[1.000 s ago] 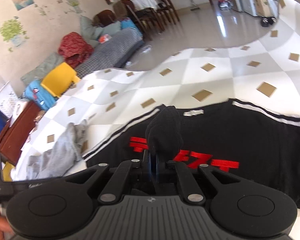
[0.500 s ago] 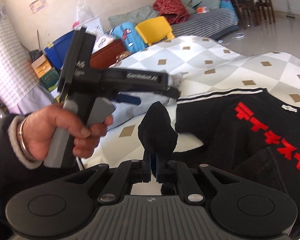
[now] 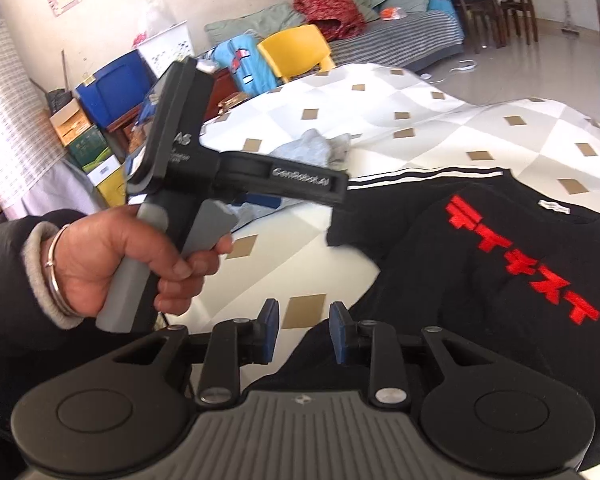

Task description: Fold clothes

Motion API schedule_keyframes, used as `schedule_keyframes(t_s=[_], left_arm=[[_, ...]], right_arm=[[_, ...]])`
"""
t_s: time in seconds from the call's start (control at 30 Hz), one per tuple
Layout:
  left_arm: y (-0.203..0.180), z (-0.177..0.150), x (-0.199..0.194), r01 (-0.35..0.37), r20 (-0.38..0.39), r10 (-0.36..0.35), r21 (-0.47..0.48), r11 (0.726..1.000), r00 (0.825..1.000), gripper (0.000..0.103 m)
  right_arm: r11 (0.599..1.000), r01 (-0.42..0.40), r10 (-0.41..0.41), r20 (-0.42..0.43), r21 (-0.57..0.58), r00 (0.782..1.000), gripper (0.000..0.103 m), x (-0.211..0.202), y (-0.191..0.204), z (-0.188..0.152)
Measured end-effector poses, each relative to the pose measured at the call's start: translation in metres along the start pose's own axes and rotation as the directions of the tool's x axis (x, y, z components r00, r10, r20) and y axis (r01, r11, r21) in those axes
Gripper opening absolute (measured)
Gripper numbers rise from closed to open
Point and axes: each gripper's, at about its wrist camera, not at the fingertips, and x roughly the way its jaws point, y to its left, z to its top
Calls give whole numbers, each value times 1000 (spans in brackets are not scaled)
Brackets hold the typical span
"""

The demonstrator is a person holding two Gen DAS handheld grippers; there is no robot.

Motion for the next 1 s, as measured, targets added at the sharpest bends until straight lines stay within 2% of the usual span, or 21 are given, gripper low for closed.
schedule_keyframes(t_s=[0.27,0.47,0.57,0.73,0.87,1.0], left_arm=[[-16,-9,18,-15,-20,16,69,998,1000,103],[-26,-12,26,-5,-22,7,105,994,1000,103],[-30,-11,32,-20,-33,24,128,992,999,103],[-29,-5,41,-46,-60,55,153,987,997,103],[-27,3,48,-42,-100,59,167,985,993,103],[-23,15,58,-41,-109,63,192,981,992,103]], right_arm=[[986,149,-149,0,78,989,27,-16,-30,-4],[961,234,-237,0,150,972,27,-33,-56,-13],[940,293,-296,-9,175,955,30,-41,-67,-19],[887,393,-393,-51,240,918,35,-56,-94,-26],[826,478,-474,-90,299,876,37,-72,-122,-29],[727,559,-559,-130,398,819,40,-89,-162,-32]])
